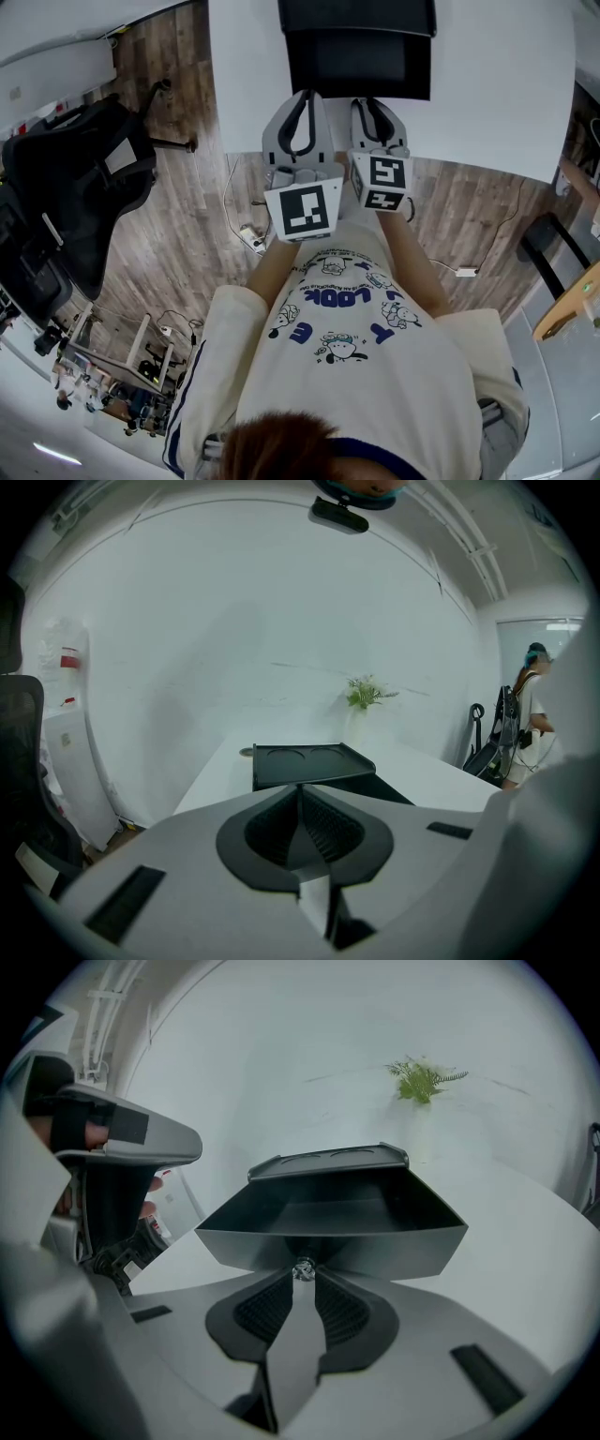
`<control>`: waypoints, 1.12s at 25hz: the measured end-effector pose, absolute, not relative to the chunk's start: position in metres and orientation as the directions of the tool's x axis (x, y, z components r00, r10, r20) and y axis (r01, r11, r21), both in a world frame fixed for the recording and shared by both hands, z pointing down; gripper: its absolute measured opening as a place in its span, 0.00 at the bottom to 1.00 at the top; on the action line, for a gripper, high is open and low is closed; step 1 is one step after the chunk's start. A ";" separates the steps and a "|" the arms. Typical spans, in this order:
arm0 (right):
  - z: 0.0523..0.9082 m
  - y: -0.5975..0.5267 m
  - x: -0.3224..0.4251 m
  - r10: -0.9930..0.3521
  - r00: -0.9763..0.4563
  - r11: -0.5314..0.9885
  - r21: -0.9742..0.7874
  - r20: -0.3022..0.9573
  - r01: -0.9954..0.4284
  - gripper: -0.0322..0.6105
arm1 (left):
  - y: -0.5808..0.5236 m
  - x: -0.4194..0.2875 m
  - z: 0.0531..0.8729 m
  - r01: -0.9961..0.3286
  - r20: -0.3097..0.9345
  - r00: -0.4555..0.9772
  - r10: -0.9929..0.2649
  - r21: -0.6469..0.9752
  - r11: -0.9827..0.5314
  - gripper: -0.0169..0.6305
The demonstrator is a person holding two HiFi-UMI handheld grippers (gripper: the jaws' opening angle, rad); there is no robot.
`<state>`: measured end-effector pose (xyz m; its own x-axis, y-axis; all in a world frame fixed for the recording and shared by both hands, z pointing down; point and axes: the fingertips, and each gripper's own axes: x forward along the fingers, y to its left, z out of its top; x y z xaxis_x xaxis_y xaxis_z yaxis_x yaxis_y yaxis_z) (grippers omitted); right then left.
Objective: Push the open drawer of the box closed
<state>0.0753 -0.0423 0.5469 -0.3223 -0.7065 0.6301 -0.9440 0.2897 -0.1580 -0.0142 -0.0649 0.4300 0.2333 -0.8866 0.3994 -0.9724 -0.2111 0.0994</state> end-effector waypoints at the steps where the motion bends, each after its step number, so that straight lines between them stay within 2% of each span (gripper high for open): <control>1: 0.547 -0.042 0.075 -0.705 -0.322 0.287 -0.160 0.632 -0.944 0.19 | -0.065 -0.014 0.430 -0.972 0.400 0.233 -0.887 0.103 -0.209 0.07; 28: 0.540 -0.091 0.071 -0.721 -0.290 0.242 -0.163 0.629 -0.957 0.19 | -0.114 -0.017 0.425 -0.968 0.375 0.249 -0.893 0.104 -0.227 0.07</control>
